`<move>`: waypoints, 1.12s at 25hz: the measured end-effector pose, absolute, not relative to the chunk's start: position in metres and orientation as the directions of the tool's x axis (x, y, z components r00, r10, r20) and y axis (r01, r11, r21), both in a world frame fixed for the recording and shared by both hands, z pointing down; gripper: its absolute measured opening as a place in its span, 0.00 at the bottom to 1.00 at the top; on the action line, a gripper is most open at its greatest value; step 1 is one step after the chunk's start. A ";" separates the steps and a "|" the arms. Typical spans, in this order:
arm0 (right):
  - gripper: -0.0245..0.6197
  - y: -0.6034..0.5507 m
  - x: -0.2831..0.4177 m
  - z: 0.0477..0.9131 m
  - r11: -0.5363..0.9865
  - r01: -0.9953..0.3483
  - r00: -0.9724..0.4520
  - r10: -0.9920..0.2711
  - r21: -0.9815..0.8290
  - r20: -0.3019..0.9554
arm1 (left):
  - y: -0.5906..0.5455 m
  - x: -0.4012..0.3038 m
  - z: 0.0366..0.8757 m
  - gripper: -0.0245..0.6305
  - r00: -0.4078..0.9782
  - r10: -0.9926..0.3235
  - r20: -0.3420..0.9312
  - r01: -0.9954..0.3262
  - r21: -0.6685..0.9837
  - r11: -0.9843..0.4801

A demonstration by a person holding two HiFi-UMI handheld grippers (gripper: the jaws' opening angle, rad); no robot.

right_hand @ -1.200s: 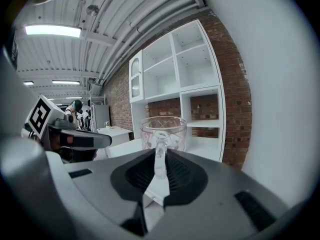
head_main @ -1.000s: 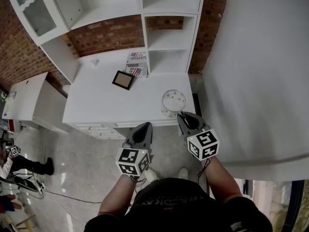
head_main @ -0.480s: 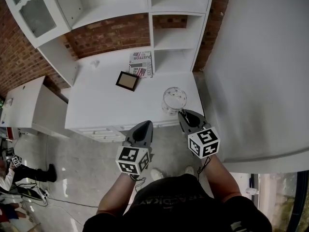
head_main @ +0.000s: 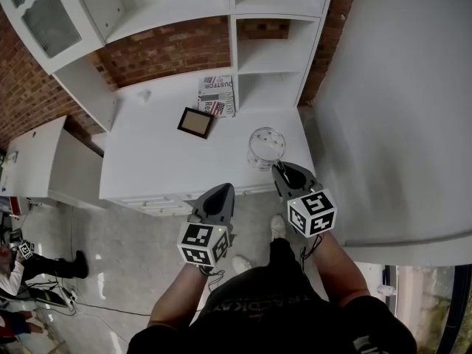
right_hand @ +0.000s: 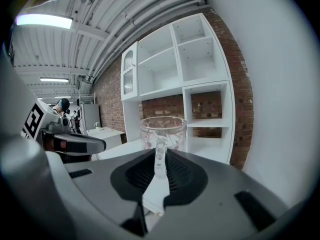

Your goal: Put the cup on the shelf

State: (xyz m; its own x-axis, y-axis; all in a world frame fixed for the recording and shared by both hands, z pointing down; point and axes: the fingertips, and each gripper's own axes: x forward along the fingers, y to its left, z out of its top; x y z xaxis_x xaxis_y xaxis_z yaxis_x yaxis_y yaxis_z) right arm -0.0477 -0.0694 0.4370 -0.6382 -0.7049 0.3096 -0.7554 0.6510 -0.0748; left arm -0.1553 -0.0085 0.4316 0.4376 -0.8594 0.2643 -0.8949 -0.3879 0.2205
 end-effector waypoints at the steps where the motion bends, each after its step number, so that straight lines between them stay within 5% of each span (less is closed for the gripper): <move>1: 0.10 -0.074 -0.047 0.438 0.653 -0.754 -0.640 -0.704 -0.074 0.309 | -0.012 -0.154 0.432 0.04 0.436 -0.860 0.264 -0.896 0.219 -0.387; 28: 0.10 -0.298 -0.001 0.487 0.720 -0.693 -0.689 -0.647 -0.036 0.328 | -0.218 -0.086 0.461 0.04 0.376 -0.884 0.277 -0.924 0.181 -0.336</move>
